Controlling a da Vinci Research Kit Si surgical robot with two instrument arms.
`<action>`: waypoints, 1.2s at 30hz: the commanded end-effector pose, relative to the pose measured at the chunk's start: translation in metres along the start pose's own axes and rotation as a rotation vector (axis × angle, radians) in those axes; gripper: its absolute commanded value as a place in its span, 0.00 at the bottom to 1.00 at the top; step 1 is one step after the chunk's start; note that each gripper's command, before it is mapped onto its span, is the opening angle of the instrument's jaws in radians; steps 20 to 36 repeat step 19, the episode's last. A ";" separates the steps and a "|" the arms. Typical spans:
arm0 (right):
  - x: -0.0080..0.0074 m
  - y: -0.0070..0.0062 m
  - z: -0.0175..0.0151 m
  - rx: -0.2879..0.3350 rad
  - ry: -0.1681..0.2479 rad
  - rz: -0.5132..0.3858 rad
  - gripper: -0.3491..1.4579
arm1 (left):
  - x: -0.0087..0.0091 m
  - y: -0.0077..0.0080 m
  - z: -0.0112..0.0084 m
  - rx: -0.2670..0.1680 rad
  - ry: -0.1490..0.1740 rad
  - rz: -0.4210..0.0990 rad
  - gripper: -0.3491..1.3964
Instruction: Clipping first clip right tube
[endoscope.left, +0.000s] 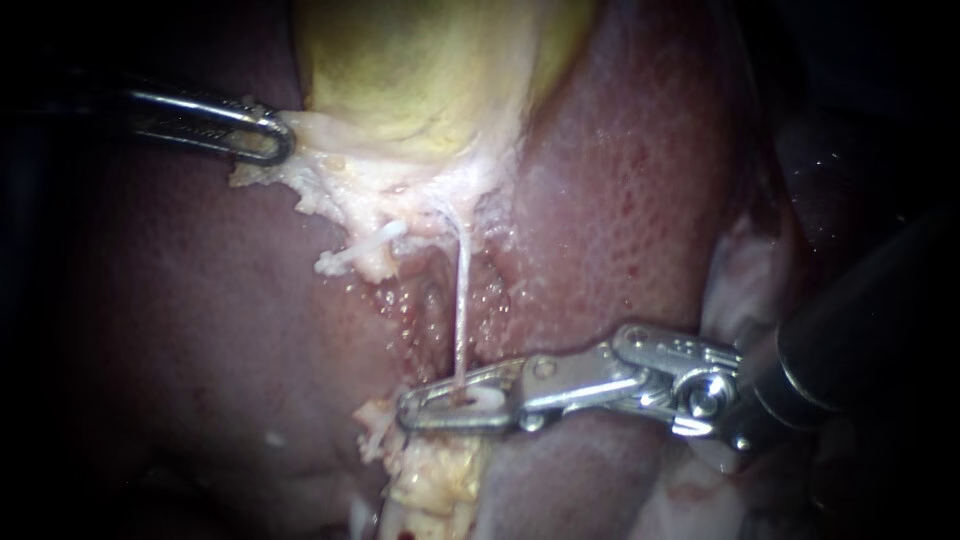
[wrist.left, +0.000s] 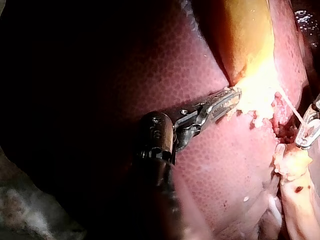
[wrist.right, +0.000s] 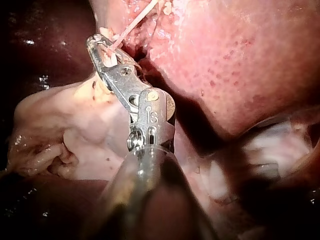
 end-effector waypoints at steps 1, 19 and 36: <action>0.0000 0.0000 0.0000 0.002 -0.002 0.018 0.00 | 0.0000 0.0000 0.0000 0.000 0.000 0.000 0.00; -0.0004 0.0003 -0.0002 0.002 -0.004 0.046 0.00 | 0.0000 0.0000 0.0000 0.000 0.000 0.000 0.00; -0.0004 0.0003 -0.0002 0.002 -0.004 0.046 0.00 | 0.0000 0.0000 0.0000 0.000 0.000 0.000 0.00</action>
